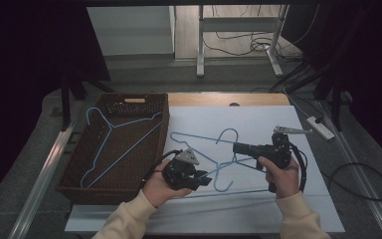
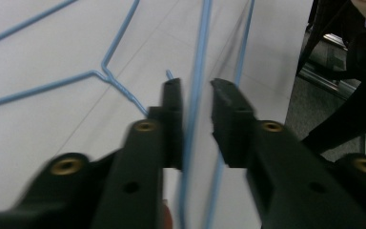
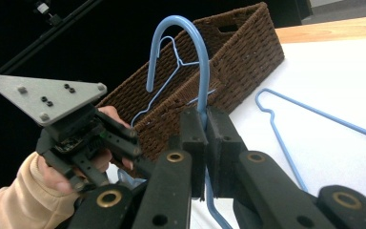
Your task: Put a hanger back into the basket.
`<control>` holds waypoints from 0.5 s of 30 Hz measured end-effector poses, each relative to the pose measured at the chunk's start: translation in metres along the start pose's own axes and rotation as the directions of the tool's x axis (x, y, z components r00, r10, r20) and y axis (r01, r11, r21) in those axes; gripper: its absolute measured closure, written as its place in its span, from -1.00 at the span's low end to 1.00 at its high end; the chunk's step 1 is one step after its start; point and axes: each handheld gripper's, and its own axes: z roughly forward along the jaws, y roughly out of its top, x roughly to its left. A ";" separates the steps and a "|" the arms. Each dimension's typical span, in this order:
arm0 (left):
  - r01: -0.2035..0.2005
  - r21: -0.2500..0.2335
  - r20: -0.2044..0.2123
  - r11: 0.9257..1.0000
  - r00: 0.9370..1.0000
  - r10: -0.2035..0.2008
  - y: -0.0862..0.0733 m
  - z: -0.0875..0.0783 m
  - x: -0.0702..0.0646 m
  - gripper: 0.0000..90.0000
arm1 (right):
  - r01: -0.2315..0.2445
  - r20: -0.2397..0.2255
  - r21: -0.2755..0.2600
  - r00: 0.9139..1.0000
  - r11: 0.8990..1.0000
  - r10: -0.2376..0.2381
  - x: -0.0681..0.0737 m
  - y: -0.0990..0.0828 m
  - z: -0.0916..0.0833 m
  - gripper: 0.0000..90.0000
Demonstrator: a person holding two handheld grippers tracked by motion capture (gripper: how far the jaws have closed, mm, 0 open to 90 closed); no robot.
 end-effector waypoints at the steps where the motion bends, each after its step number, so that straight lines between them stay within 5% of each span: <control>1: 0.008 -0.003 0.010 1.000 1.000 -0.008 0.000 0.000 0.000 0.85 | 0.002 -0.004 -0.003 1.000 1.000 -0.002 0.000 0.000 0.000 0.93; 5: 0.007 -0.009 0.046 1.000 0.999 -0.007 -0.001 -0.002 -0.001 0.92 | 0.013 -0.002 -0.005 1.000 1.000 -0.013 0.002 0.001 0.001 0.92; 11: 0.009 -0.051 0.026 0.999 1.000 -0.007 -0.001 -0.009 -0.002 0.93 | 0.037 0.007 -0.035 0.999 0.999 -0.036 0.003 0.001 0.001 0.88; 14: 0.010 -0.060 0.017 0.998 1.000 -0.009 -0.001 -0.012 -0.002 0.94 | 0.056 0.015 -0.053 0.998 0.997 -0.055 0.005 0.001 0.000 0.73; 15: 0.018 -0.071 0.018 0.997 1.000 -0.017 -0.001 -0.014 -0.002 0.94 | 0.071 0.027 -0.069 0.997 0.995 -0.070 0.006 0.002 -0.002 0.52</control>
